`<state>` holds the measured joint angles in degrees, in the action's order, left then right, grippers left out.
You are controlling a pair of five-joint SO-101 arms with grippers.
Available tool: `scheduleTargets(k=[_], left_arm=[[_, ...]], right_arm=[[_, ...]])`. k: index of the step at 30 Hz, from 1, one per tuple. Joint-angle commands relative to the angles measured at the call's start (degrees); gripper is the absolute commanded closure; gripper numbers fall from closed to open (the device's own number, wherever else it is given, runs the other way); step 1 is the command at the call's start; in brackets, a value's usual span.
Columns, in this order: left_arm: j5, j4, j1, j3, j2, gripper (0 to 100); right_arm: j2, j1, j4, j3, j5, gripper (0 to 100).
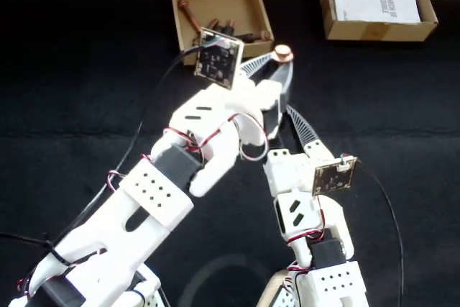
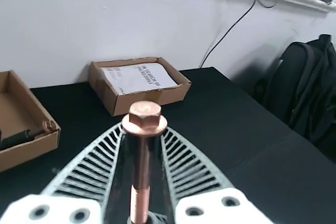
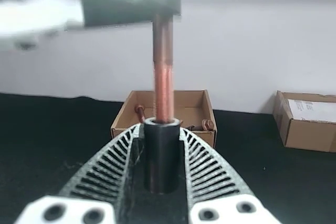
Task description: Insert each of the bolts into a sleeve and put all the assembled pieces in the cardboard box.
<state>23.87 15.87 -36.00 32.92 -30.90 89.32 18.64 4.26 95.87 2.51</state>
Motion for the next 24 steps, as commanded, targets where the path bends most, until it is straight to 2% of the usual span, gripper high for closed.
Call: scheduleTargets(k=[1,16,19,24], left_arm=[[0.62,0.18,-1.98,-0.04,-1.19,99],[0.09,2.02,-1.80,7.16,-1.27,99],[0.18,9.76,-1.89,5.93,-1.27,90],[0.35,31.03,-1.89,-3.21,-1.27,72]], right_arm=[[0.40,0.31,-0.13,7.43,0.35,99.1],[0.40,0.31,-0.13,7.43,0.35,99.1],[0.40,0.31,-0.13,7.43,0.35,99.1],[0.40,0.31,-0.13,7.43,0.26,99.1]])
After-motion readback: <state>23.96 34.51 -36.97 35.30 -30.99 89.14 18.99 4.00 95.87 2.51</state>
